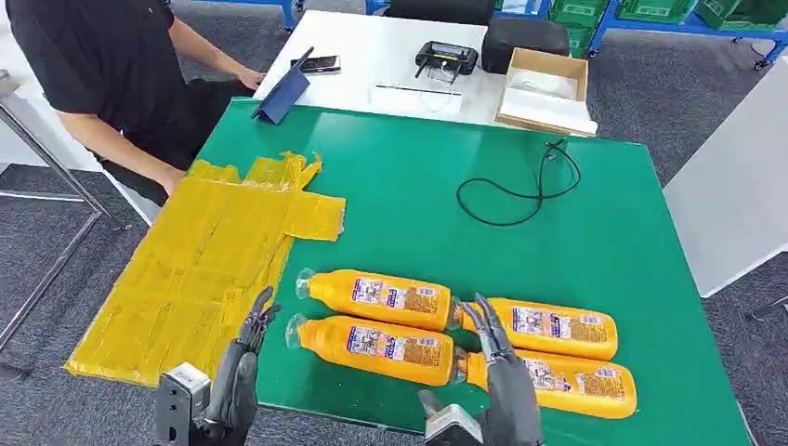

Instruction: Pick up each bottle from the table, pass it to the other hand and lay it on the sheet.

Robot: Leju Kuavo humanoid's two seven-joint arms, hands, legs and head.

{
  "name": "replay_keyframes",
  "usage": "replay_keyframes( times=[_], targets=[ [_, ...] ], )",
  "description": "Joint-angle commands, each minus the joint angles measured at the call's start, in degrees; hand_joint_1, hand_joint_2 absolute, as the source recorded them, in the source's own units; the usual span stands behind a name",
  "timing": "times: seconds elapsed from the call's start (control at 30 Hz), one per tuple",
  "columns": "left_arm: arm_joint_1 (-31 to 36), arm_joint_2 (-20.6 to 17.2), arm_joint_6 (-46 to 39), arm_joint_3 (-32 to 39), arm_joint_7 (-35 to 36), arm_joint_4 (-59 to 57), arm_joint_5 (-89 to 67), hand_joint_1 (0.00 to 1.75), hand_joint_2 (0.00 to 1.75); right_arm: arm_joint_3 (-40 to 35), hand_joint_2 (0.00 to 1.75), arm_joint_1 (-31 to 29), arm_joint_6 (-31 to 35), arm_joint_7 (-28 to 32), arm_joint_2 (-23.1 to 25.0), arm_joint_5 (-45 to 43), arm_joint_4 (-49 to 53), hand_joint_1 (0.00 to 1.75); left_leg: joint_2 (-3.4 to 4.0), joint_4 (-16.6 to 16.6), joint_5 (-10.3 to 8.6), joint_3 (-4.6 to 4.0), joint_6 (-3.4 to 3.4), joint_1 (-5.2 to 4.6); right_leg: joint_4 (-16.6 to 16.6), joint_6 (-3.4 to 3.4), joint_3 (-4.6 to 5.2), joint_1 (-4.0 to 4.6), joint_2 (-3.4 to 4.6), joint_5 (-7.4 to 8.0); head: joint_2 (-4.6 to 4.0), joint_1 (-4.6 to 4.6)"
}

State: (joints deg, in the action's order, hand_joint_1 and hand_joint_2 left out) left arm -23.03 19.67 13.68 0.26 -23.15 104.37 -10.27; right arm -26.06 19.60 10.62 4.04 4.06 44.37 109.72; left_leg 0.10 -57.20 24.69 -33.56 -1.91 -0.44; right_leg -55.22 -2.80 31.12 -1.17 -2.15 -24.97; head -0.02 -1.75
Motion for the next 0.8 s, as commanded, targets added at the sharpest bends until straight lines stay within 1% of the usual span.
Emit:
replay_keyframes(
  times=[0.03,0.1,0.13,0.2,0.27,0.37,0.5,0.53,0.63,0.8],
  targets=[
    [1.98,0.33,0.57,0.23,-0.17,-5.15,-0.38,0.00,0.00,-6.64,1.75,-6.95,0.84,-1.36,-5.88,1.01,-8.14,0.00,0.07,0.07,0.01,0.14,0.08,0.03,0.10,0.08,-0.14,0.03,0.17,0.02,0.00,-0.02],
    [1.95,0.27,0.88,0.25,-0.17,-5.02,-0.36,0.00,0.00,-6.93,1.75,-6.91,0.63,-2.08,-6.31,2.03,-7.99,0.00,0.06,0.09,0.02,0.17,0.14,0.06,0.14,0.14,-0.17,0.04,0.21,0.01,0.00,-0.02],
    [2.09,0.22,1.30,0.21,-0.02,-5.25,-0.33,0.00,0.00,-7.49,1.75,-7.76,-0.47,-3.78,-6.55,3.59,-8.67,0.00,0.06,0.08,0.01,0.13,0.10,0.03,0.11,0.10,-0.12,0.02,0.18,0.01,0.00,-0.02],
    [2.46,-0.06,1.47,-0.12,0.08,-5.85,-0.43,0.00,0.00,-8.28,1.75,-9.38,-2.19,-4.85,-6.83,3.65,-10.73,0.00,0.08,0.08,0.02,0.12,0.13,0.06,0.13,0.14,-0.15,0.05,0.24,0.02,0.00,-0.04],
    [2.86,-0.36,1.44,-0.39,-0.01,-6.35,-0.47,0.00,0.00,-8.68,1.75,-10.87,-3.33,-5.17,-6.74,3.45,-12.95,0.00,0.13,0.11,0.01,0.12,0.14,0.07,0.17,0.14,-0.26,0.06,0.30,0.05,0.00,-0.02],
    [2.96,-0.40,1.40,-0.40,-0.02,-6.45,-0.47,0.00,0.00,-8.65,1.75,-11.16,-3.31,-5.21,-6.59,3.48,-13.55,0.00,0.04,0.08,-0.01,0.10,0.10,0.03,0.11,0.09,-0.25,0.02,0.15,0.02,0.00,-0.02],
    [2.96,-0.40,1.40,-0.40,-0.02,-6.45,-0.47,0.00,0.00,-8.65,1.75,-11.16,-3.31,-5.21,-6.59,3.48,-13.55,0.00,0.08,0.07,0.01,0.07,0.14,0.05,0.11,0.14,-0.22,0.04,0.23,0.02,0.00,-0.02],
    [2.92,-0.68,1.41,-0.63,-0.04,-6.45,-0.25,0.00,0.00,-9.37,1.75,-11.45,-4.65,-5.65,-7.31,3.31,-13.40,0.00,0.03,0.06,0.00,0.05,0.09,0.04,0.09,0.09,-0.21,0.03,0.13,0.01,0.00,-0.02],
    [3.23,-1.08,0.77,-0.78,-0.31,-7.08,-0.30,0.00,0.00,-11.11,1.75,-13.35,-7.32,-7.08,-8.24,3.00,-16.12,0.00,0.05,0.06,0.01,0.08,0.10,0.04,0.10,0.09,-0.24,0.03,0.15,0.01,0.00,-0.02],
    [3.46,-2.11,0.46,-1.00,-0.95,-7.69,0.22,0.00,0.00,-11.88,1.75,-16.45,-9.00,-7.76,-7.85,2.61,-22.27,0.00,0.12,0.10,-0.01,0.11,0.14,0.06,0.15,0.13,-0.26,0.05,0.27,0.06,0.00,-0.02]
  ],
)
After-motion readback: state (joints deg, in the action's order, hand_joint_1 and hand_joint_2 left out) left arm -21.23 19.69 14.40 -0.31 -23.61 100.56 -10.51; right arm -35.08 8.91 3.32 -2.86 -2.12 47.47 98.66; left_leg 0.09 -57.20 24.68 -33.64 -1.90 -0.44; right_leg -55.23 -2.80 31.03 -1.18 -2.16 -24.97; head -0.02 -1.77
